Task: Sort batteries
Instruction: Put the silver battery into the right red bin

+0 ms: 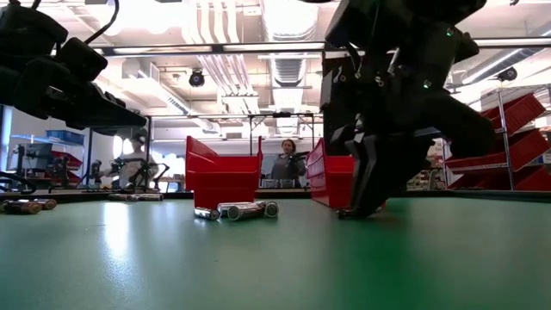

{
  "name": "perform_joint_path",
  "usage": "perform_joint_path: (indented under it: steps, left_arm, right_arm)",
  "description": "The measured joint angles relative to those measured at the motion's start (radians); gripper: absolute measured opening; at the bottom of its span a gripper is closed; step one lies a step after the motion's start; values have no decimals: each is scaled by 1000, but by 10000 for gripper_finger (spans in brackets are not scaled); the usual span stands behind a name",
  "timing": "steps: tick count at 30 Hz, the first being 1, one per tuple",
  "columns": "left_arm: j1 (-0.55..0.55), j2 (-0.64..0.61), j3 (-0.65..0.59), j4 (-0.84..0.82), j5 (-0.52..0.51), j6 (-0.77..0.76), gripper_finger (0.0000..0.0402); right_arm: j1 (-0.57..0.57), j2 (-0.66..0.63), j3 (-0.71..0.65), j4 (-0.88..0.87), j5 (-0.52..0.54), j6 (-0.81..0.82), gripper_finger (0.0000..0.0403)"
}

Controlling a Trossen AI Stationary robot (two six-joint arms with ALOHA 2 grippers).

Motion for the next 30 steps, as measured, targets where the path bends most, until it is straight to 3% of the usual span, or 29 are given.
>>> perform_joint_path:
  steps: [17,30]
  left_arm:
    - [0,3,0,0,0,0,0]
    - [0,4,0,0,0,0,0]
  right_arm:
    - [-35,-34,43,-306,25,2,31]
    - [-51,-35,229,-538,24,-36,31]
